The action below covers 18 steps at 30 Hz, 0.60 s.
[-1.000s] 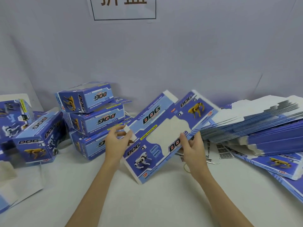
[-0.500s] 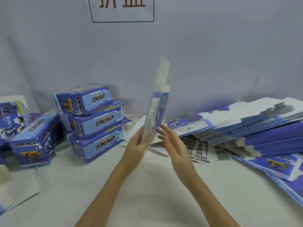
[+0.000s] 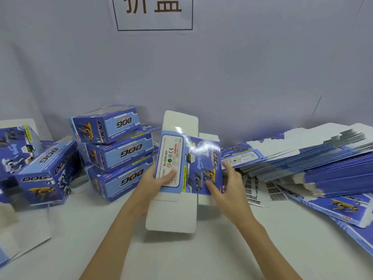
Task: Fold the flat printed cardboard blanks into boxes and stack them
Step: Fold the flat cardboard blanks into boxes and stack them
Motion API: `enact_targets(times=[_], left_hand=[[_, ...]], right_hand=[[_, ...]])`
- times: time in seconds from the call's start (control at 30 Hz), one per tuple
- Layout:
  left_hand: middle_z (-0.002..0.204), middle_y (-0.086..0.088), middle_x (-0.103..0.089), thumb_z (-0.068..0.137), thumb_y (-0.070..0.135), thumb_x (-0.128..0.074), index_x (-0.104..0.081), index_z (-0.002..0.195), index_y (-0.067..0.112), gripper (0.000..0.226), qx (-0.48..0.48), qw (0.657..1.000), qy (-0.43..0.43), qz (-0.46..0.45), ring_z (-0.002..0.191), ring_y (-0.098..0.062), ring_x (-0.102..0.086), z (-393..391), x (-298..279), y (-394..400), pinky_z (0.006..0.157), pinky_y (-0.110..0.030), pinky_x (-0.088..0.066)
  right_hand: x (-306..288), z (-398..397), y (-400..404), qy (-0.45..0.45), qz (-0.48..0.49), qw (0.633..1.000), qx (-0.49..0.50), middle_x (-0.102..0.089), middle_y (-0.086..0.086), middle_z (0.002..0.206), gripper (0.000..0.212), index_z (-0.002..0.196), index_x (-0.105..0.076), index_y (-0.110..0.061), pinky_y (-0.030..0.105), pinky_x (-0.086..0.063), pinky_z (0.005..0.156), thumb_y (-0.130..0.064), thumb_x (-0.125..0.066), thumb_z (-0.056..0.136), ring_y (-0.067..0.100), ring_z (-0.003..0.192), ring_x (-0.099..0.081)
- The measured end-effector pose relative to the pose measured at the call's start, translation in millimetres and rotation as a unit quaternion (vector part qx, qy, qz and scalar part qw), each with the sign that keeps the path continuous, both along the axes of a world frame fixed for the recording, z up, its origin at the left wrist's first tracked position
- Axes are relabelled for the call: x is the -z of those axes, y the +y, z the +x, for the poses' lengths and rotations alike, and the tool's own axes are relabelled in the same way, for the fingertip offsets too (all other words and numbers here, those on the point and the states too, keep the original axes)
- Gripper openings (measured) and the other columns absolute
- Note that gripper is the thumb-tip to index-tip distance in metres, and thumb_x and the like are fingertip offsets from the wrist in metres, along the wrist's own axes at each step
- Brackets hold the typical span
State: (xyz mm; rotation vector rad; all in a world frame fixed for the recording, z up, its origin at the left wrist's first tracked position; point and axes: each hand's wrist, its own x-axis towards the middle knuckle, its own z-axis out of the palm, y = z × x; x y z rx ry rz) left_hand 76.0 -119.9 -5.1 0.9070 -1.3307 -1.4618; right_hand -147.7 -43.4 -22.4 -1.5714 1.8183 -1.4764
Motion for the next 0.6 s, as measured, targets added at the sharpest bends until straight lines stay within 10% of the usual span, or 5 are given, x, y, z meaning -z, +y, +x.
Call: enact_targets(times=[0.2, 0.43, 0.6], left_hand=[[0.120, 0.014, -0.076, 0.079, 0.039, -0.088, -0.071, 0.112, 0.058, 0.042, 0.160, 0.980, -0.119, 0.000, 0.108, -0.008, -0.074, 6, -7, 12, 0.079, -0.018, -0.059], [0.122, 0.016, -0.075, 0.077, 0.048, -0.089, -0.068, 0.117, 0.058, 0.046, 0.191, 0.965, -0.178, -0.028, 0.112, -0.009, -0.072, 7, -4, 11, 0.085, -0.021, -0.060], [0.115, 0.025, -0.073, 0.085, 0.037, -0.085, -0.062, 0.114, 0.069, 0.049, 0.194, 0.948, -0.235, -0.087, 0.109, -0.002, -0.071, 3, -6, 12, 0.079, -0.019, -0.060]], right_hand=[[-22, -5, -1, 0.114, -0.159, 0.980, 0.043, -0.058, -0.004, 0.126, 0.053, 0.138, -0.059, -0.023, 0.041, -0.051, 0.102, -0.043, -0.077, 0.093, 0.014, 0.120, -0.054], [-24, -16, -1, 0.032, -0.028, 0.998, 0.049, -0.065, -0.005, 0.099, 0.054, 0.115, -0.057, -0.030, 0.029, -0.052, 0.083, -0.070, -0.070, 0.080, 0.016, 0.096, -0.063], [-29, -28, 0, -0.087, 0.062, 0.994, 0.002, -0.072, 0.007, 0.099, 0.058, 0.125, -0.052, -0.026, 0.023, -0.056, 0.071, -0.047, -0.085, 0.083, 0.013, 0.089, -0.071]])
